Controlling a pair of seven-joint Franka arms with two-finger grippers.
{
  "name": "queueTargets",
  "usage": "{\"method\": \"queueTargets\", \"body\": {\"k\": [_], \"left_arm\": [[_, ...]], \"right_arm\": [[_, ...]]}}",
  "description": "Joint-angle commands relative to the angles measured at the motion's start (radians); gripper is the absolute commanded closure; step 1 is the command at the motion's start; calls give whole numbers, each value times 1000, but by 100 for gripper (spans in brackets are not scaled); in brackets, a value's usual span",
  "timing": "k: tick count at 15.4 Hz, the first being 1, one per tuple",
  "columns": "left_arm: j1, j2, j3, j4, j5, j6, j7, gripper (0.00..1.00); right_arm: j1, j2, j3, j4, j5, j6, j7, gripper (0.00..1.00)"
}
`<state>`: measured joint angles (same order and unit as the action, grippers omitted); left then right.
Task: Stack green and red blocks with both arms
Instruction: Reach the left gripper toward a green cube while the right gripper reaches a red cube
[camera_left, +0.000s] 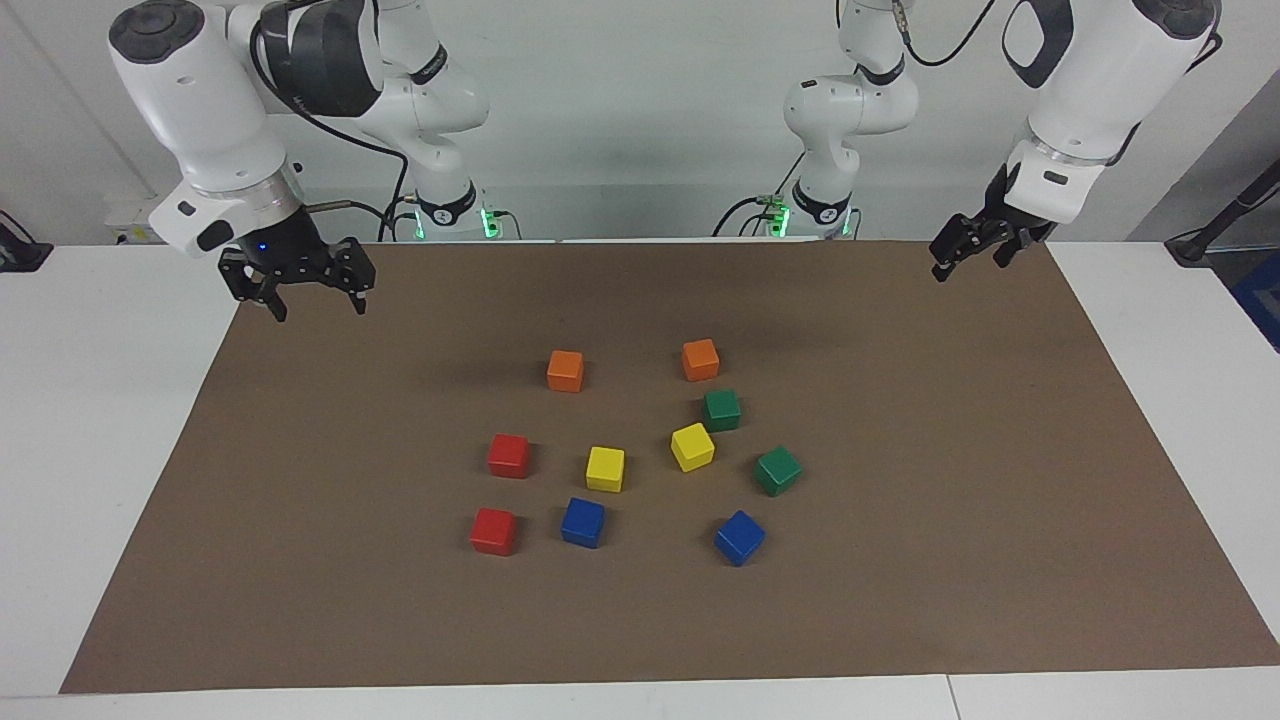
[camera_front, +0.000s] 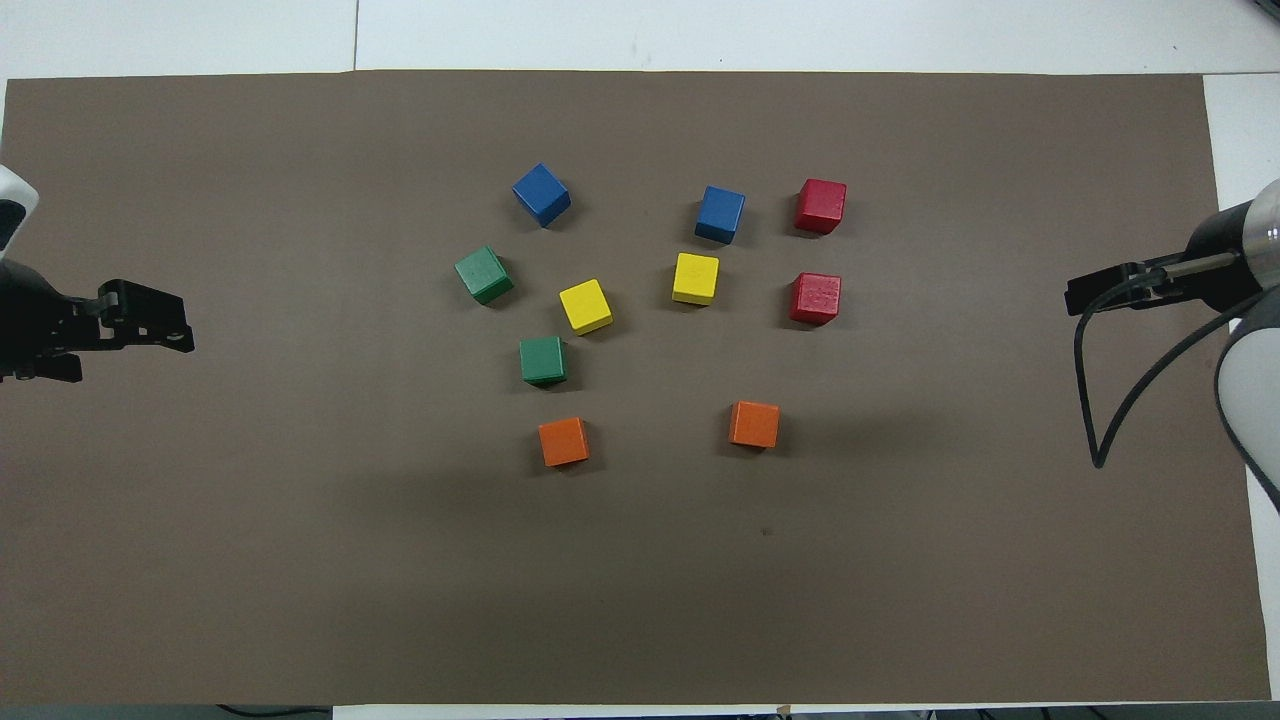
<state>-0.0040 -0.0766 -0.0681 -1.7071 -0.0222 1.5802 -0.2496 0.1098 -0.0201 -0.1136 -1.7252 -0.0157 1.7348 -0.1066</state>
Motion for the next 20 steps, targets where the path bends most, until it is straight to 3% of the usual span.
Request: {"method": "queueTargets", "body": {"k": [1,8,12,16,20], "left_arm": [[-1,-15,1,-2,-5,-19,4,0],[-4,-15,-4,-6,-5,-19,1,0],[-22,-29,-13,-87,-7,95,-43,0],[-74,-6,-13,-140,-12,196,-98,0],[-197,112,-13,-140,-13,315,-297,0]], "right_arm": [[-15,-24,12,-25,-15,-1,13,0],[-9,-24,12,-27,-15,3,16,0],[60,-21,14,-57,-17,17,264,0],[152,104,17,-82,-3,164,520,0],[209,238,18,-82,0,317,659,0]]}}
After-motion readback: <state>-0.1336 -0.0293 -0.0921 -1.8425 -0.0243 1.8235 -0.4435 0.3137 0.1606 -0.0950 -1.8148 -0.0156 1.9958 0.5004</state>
